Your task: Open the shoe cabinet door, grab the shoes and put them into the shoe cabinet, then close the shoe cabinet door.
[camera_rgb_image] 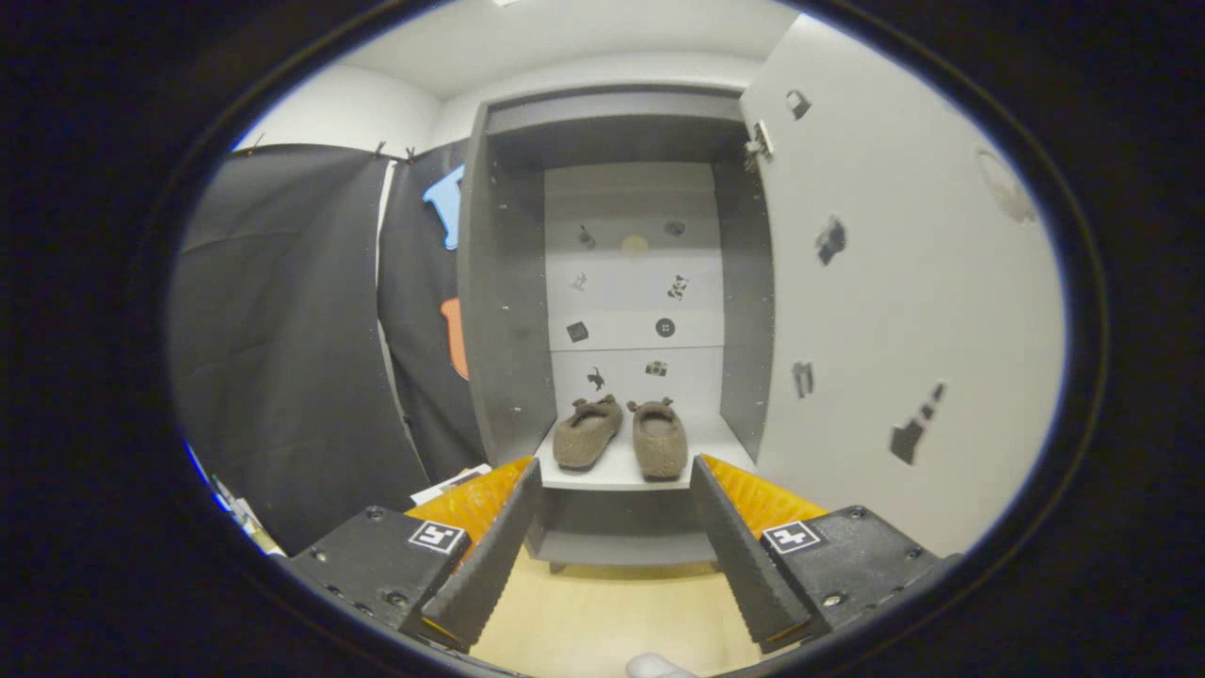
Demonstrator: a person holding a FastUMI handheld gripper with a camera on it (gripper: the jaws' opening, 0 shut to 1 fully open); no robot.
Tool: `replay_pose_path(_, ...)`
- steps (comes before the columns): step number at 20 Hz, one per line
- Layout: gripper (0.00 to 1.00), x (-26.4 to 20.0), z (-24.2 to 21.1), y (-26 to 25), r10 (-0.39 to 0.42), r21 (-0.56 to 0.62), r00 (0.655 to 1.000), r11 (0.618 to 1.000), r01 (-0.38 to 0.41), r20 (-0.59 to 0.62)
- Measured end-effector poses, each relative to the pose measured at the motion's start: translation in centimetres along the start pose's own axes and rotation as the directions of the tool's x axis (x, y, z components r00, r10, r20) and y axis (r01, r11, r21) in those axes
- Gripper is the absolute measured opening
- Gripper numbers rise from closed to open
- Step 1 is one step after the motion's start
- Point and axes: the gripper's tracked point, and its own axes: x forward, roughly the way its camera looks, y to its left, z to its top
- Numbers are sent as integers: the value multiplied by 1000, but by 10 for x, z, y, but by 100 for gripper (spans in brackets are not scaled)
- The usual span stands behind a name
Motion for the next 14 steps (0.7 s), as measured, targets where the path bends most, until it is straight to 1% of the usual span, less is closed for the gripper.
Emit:
replay_pose_path(3, 100, -57, 4, -13, -12, -20, 999, 1000, 13, 32)
replay_pose_path(5, 100, -90, -1, -33, -38, -41, 999, 998, 39, 32)
replay_pose_path(7, 100, -120, -1, -54, -56, -29, 998, 998, 57, 41)
replay_pose_path(10, 100, -144, -7, -92, -133, -25, 991, 991, 133, 32)
replay_pose_path(14, 100, -182, -11, -150, -202, 12, 979, 979, 202, 35)
